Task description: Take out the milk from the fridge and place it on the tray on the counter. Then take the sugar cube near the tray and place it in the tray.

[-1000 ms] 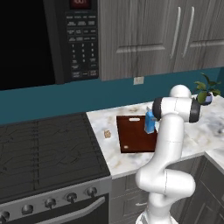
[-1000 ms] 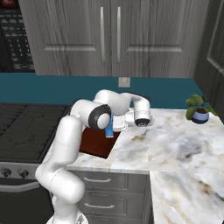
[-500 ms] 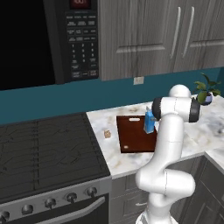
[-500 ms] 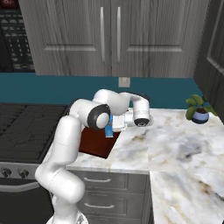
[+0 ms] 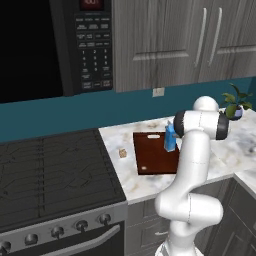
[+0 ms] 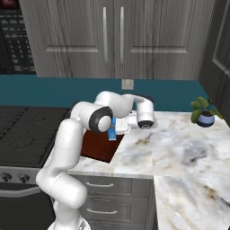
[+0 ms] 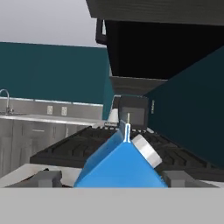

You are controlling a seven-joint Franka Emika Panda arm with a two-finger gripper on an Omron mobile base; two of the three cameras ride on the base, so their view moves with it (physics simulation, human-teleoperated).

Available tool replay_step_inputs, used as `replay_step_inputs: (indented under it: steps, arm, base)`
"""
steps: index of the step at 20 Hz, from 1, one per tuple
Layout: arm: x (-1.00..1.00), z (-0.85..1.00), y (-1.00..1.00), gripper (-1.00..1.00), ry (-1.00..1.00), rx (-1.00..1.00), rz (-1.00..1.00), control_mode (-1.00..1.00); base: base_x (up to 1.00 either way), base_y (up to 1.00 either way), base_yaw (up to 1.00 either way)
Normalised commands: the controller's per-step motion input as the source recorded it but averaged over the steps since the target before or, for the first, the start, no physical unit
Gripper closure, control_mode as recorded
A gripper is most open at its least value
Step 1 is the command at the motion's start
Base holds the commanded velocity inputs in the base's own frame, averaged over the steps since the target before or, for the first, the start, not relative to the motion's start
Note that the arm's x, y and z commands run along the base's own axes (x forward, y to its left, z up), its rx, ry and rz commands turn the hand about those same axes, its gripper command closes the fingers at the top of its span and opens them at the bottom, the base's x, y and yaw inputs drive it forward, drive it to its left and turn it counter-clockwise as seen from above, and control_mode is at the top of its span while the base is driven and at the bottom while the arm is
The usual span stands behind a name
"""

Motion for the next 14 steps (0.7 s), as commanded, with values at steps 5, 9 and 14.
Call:
replay_step_inputs:
  steps: [5, 9, 14]
  arm:
    - [-0.05, 0.3, 0.0, -1.0, -0.02, 0.0, 0.0, -1.0]
    - [-0.04, 0.37, -0.06, -1.0, -0.06, 0.01, 0.0, -1.0]
    - [-0.04, 0.16, -0.22, -1.0, -0.04, 0.01, -0.01, -1.0]
  base:
    - [0.0, 0.0, 0.0]
    - [0.0, 0.0, 0.0]
    - [0.0, 0.0, 0.0]
